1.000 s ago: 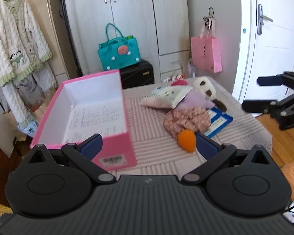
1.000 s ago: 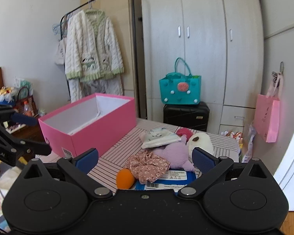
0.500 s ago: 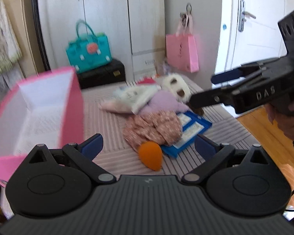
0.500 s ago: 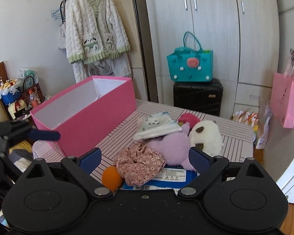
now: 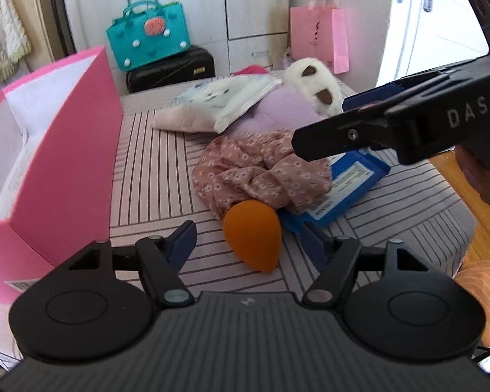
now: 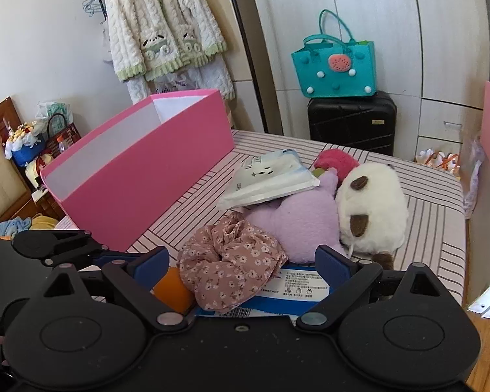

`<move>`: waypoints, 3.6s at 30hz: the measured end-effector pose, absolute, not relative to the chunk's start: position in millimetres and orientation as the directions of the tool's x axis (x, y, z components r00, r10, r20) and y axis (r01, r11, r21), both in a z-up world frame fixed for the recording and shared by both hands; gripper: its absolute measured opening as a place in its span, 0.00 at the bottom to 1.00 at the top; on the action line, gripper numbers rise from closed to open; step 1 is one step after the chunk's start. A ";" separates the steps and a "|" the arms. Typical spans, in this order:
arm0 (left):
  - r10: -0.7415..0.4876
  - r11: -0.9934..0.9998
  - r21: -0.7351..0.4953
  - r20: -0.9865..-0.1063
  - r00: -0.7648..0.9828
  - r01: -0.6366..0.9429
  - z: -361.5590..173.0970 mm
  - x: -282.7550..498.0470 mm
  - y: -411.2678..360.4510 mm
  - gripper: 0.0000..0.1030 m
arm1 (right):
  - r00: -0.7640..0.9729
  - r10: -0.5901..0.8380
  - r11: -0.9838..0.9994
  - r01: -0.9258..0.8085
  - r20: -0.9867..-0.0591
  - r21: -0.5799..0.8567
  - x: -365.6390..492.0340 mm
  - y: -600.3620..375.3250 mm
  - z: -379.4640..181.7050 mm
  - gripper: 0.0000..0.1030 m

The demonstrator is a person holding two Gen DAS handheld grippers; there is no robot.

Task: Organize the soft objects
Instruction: 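Lower left tool onto orange sponge while right tool reaches the pink floral scrunchie, then close right tool on the scrunchie while left tool grips the orange sponge, then carry the sponge and scrunchie over the pink box with both tools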

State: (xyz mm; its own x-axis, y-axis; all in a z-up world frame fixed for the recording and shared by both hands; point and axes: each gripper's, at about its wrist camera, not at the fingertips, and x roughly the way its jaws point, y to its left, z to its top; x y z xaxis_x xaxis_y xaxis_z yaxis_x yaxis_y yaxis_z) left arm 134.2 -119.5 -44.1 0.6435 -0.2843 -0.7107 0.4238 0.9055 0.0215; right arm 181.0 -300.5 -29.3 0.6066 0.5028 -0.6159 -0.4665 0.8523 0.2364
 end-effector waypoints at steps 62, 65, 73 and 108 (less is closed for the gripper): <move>-0.455 0.804 -0.191 -0.808 0.376 0.563 -7.1 128.0 -59.1 0.33 | 0.515 0.475 0.834 -0.522 -0.714 0.178 143.0 -246.2 3.1 0.15; -0.462 0.796 -0.202 -0.812 0.357 0.570 2.9 127.5 -49.9 0.33 | 0.509 0.483 0.825 -0.538 -0.713 0.174 139.1 -238.9 13.7 0.15; -0.441 0.814 -0.200 -0.823 0.357 0.545 28.1 122.5 -18.6 0.33 | 0.541 0.499 0.810 -0.569 -0.677 0.142 119.2 -216.2 46.1 0.16; -0.274 0.939 -0.087 -0.775 0.570 0.333 55.0 314.1 86.3 0.33 | 0.486 0.471 0.597 -0.790 -0.736 -0.140 348.1 -65.6 35.1 0.16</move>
State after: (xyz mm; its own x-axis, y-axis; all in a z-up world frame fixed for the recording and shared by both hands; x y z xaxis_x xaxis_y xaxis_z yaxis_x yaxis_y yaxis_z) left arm 314.1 86.3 55.0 0.5698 -0.2738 -0.7748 0.3329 0.9389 -0.0870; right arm 348.1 -65.5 35.1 0.4864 0.4709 -0.7360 -0.7897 0.5974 -0.1397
